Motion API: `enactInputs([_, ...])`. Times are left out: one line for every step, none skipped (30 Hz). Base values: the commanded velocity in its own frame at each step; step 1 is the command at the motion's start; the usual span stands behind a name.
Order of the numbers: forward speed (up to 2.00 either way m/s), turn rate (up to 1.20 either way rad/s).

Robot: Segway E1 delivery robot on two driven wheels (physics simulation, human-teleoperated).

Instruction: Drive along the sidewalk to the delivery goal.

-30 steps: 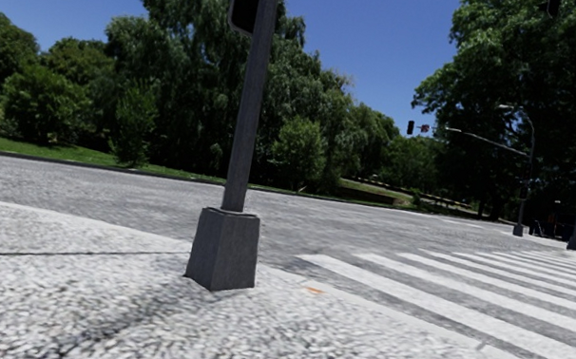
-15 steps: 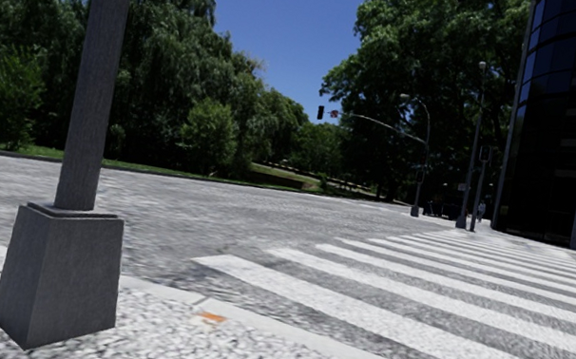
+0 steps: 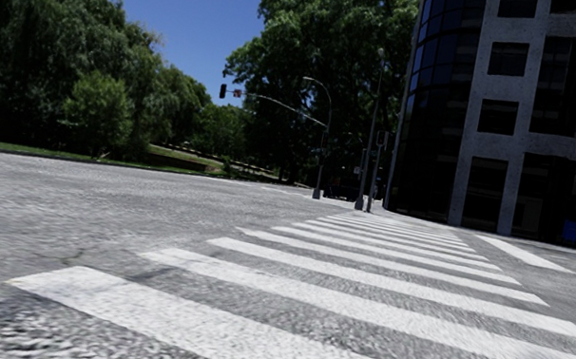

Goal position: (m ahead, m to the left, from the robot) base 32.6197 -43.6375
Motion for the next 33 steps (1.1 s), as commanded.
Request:
enactInputs([1.65, -0.63])
enactInputs([1.65, -0.63])
enactInputs([1.65, -0.63])
enactInputs([1.65, -0.63])
enactInputs([1.65, -0.63])
enactInputs([1.65, -0.63])
enactInputs([1.65, -0.63])
enactInputs([1.65, -0.63])
enactInputs([1.65, -0.63])
enactInputs([1.65, -0.63])
enactInputs([1.65, -0.63])
enactInputs([1.65, -0.63])
enactInputs([1.65, -0.63])
enactInputs([1.65, -0.59])
enactInputs([1.65, -0.49])
enactInputs([1.65, -0.07])
enactInputs([1.65, -0.07])
enactInputs([1.65, 0.0])
enactInputs([1.65, 0.0])
enactInputs([1.64, 0.0])
enactInputs([1.63, 0.0])
enactInputs([1.63, 0.0])
enactInputs([1.62, 0.0])
enactInputs([1.62, 0.0])
enactInputs([1.62, 0.0])
enactInputs([1.62, 0.0])
enactInputs([1.62, 0.0])
enactInputs([1.62, 0.0])
enactInputs([1.62, 0.0])
enactInputs([1.62, 0.0])
enactInputs([1.73, 0.0])
enactInputs([2.0, 0.0])
enactInputs([2.0, 0.0])
